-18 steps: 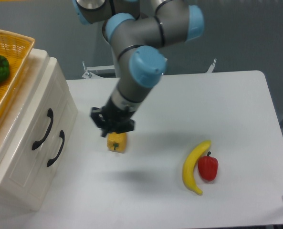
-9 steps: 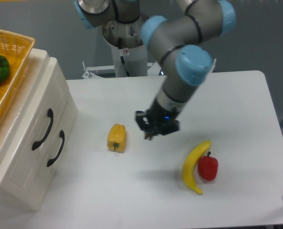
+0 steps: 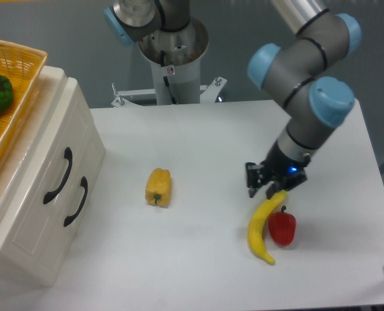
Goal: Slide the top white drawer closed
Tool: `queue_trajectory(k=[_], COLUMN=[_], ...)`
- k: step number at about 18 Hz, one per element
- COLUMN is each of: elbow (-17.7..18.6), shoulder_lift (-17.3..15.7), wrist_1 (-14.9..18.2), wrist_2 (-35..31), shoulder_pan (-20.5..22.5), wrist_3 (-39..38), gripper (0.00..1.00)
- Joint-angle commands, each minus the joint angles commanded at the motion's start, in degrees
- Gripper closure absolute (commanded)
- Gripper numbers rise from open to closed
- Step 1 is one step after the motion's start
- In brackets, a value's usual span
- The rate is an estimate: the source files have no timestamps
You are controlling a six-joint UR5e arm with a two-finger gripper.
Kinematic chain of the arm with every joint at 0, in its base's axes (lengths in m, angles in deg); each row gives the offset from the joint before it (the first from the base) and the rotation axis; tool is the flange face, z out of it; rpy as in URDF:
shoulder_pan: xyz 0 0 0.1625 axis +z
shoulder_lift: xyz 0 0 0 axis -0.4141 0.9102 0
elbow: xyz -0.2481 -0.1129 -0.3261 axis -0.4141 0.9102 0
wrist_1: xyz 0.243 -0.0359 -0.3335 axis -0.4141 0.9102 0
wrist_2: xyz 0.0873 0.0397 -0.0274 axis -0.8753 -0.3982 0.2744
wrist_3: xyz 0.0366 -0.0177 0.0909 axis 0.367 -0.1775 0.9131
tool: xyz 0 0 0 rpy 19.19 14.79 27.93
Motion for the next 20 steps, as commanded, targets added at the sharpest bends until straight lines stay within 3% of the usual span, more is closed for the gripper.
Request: queue_trajectory(k=[3, 7, 14, 18, 20], elbow=[0.0, -0.3, -0.4, -2.4, -5.3], shoulder_lift=[-0.1, -0.2, 0.1, 0.9, 2.1], wrist_1=[-0.4, -4.8, -6.9, -6.4, -3.6], wrist_2=[-0.1, -4.4, -8.7, -11.4, -15.9], shoulder_pan=[0.0, 0.3, 2.5, 3.4, 3.3], wrist_3=[0.0, 1.6, 38.8, 48.9, 49.8], gripper=[0.0, 0.0, 0.0, 0.0, 0.0])
